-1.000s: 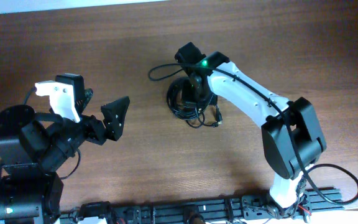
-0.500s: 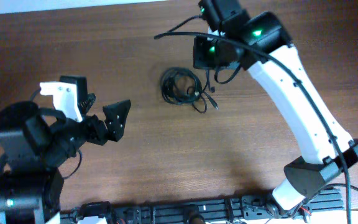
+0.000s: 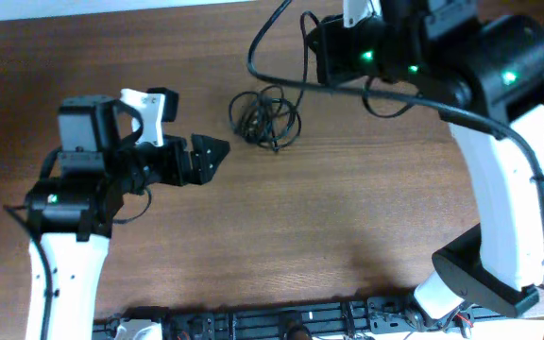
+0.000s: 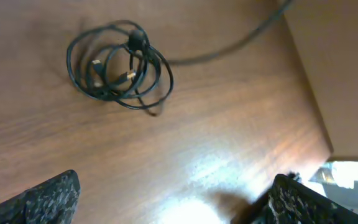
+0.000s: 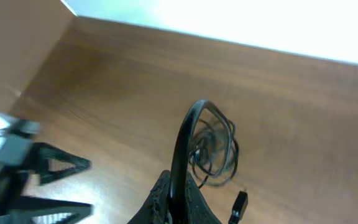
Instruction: Untangle cables
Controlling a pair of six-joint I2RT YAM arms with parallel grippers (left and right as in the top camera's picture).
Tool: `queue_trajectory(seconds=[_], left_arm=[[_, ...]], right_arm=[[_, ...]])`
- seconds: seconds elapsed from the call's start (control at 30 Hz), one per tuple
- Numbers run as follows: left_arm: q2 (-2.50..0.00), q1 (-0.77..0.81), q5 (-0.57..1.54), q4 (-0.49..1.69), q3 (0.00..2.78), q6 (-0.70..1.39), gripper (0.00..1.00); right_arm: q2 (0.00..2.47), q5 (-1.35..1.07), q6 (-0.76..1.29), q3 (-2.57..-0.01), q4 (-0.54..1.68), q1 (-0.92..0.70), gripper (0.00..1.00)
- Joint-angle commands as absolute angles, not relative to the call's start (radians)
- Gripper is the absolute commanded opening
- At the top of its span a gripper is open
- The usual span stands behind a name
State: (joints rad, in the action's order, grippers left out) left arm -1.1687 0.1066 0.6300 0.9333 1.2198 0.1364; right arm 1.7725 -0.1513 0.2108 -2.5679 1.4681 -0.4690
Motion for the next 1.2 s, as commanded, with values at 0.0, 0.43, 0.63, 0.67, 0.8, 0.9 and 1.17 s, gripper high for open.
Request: queue_trajectory(seconds=[0.0, 0.43, 0.63, 0.67, 0.8, 0.9, 1.17], left_arm=[[-1.210, 0.131, 0.651, 0.922, 1.231, 0.086, 0.99], [-1.318, 0.137, 0.777, 0.873, 1.231, -0.082, 0.99], [-1.321, 0.196, 0.778, 0.808, 1.231, -0.309, 0.99], [-1.323, 0.213, 0.778, 0.765, 1.231, -0.308, 0.99], [-1.336, 0.270, 0.719, 0.670, 1.231, -0.308, 0.99], [-1.359, 0.304, 0.710, 0.640, 1.231, -0.308, 0.99], [-1.461, 0.351, 0.710, 0.632, 1.231, -0.308, 0.59]], right_arm=[[1.755, -0.180, 0.146, -2.640, 1.451, -0.471, 0.04], [1.756, -0.188, 0.314, -2.770, 1.277, -0.471, 0.04], [1.757, -0.297, 0.455, -2.770, 1.273, -0.471, 0.04], [1.757, -0.323, 0.482, -2.770, 1.273, -0.471, 0.04], [1.757, -0.469, 0.585, -2.770, 1.233, -0.471, 0.04], [1.757, -0.554, 0.646, -2.770, 1.166, -0.471, 0.04], [1.757, -0.655, 0.697, -2.770, 1.082, -0.471, 0.04]])
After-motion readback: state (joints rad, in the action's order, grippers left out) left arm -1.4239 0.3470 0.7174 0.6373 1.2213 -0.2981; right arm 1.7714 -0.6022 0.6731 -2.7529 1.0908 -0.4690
